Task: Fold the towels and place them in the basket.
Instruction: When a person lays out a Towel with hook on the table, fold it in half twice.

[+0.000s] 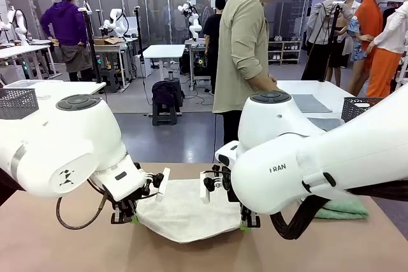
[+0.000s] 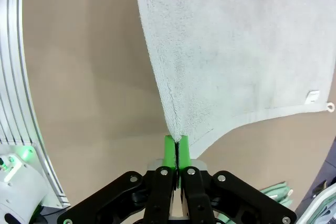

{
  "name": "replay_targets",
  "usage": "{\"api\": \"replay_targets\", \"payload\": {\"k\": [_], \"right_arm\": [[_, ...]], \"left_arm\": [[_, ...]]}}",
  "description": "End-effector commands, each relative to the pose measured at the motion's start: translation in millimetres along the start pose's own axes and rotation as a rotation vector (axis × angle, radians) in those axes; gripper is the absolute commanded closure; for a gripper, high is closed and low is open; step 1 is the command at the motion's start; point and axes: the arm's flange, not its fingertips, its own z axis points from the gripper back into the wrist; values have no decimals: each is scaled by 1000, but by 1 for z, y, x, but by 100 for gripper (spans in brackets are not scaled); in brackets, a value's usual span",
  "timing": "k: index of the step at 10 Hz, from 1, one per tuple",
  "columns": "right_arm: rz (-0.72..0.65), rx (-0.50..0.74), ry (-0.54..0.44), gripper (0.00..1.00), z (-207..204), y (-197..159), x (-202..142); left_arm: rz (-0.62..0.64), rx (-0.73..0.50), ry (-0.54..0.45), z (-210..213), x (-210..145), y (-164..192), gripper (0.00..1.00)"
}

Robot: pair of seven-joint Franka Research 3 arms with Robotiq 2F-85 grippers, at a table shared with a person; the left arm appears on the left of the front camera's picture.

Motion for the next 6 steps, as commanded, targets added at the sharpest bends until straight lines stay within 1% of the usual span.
{"api": "replay_targets", "payload": {"k": [1,3,6], "right_arm": [[6,-7,-4,100,0,-23,6],[19,-1,-29,100,6,-60,8],[17,-31,-14,100,11,-117,13]], "left_arm": [[31,-18,29,-4,3,21,100],[35,-23,24,-4,7,55,100],[64,-8,91,0,18,109,100]]}}
